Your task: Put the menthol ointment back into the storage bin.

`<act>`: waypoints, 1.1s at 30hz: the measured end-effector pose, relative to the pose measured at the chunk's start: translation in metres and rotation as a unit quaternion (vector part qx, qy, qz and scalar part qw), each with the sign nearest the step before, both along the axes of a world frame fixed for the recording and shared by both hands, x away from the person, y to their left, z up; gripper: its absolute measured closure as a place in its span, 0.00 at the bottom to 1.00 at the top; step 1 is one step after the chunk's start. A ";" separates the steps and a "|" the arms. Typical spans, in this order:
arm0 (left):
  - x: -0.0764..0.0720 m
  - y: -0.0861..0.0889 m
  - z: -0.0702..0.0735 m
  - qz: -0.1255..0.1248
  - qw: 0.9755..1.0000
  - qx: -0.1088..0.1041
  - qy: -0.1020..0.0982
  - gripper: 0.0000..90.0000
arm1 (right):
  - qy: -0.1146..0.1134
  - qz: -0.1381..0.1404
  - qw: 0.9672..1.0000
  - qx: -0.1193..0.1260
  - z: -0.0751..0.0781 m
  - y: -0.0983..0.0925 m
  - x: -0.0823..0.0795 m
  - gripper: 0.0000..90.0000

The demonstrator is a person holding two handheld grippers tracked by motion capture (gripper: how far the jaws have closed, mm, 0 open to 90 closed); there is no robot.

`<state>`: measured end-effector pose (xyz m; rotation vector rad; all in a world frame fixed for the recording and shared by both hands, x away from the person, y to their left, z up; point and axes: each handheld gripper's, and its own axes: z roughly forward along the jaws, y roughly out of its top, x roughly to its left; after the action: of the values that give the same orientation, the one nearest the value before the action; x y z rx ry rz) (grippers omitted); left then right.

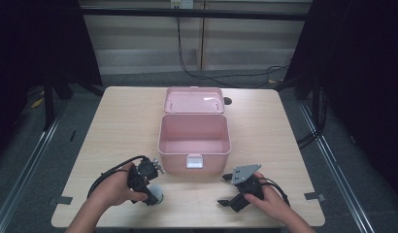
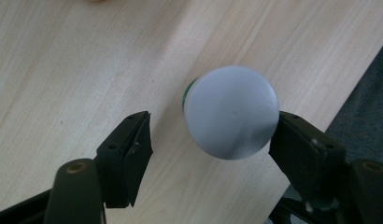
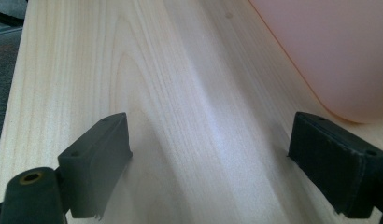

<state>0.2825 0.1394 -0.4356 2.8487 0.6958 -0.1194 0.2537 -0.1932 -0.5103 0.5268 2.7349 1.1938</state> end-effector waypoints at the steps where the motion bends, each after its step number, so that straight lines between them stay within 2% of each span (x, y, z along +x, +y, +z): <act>1: 0.000 -0.001 0.000 0.002 1.000 0.001 0.003 0.34 | 0.000 0.000 1.000 0.000 0.000 0.000 0.000 0.13; 5: 0.002 -0.006 -0.001 0.011 1.000 -0.003 0.013 0.39 | 0.000 -0.001 1.000 0.000 0.000 0.000 0.000 0.13; 9: 0.004 -0.010 -0.001 0.008 1.000 0.004 0.017 0.43 | 0.000 -0.001 1.000 0.000 0.000 0.000 0.000 0.13; 16: 0.004 -0.015 0.001 0.010 1.000 0.013 0.022 0.55 | 0.000 -0.001 1.000 0.000 0.000 0.000 0.000 0.13; 18: 0.004 -0.017 0.002 0.014 0.999 0.029 0.027 0.56 | 0.001 -0.001 1.000 0.000 0.000 0.000 0.000 0.13; 19: 0.005 -0.016 0.003 0.009 0.999 0.034 0.028 0.56 | 0.001 -0.001 1.000 0.000 0.000 0.000 0.000 0.13; 22: 0.005 -0.016 0.003 0.018 0.999 0.033 0.030 0.56 | 0.001 -0.001 1.000 0.000 0.000 0.000 0.000 0.13; 26: 0.006 -0.015 0.014 0.029 0.998 0.033 0.036 0.56 | 0.001 -0.001 1.000 0.000 0.000 0.000 0.000 0.13; 27: 0.006 -0.015 0.016 0.038 0.998 0.031 0.038 0.56 | 0.000 -0.001 1.000 0.000 0.000 0.000 0.000 0.13; 33: 0.009 -0.012 0.029 0.043 0.997 0.038 0.043 0.56 | -0.001 0.000 1.000 0.000 0.000 0.000 0.000 0.13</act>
<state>0.2914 0.1272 -0.4069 2.8949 0.8558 -0.2063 0.2538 -0.1931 -0.5104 0.5259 2.7323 1.1945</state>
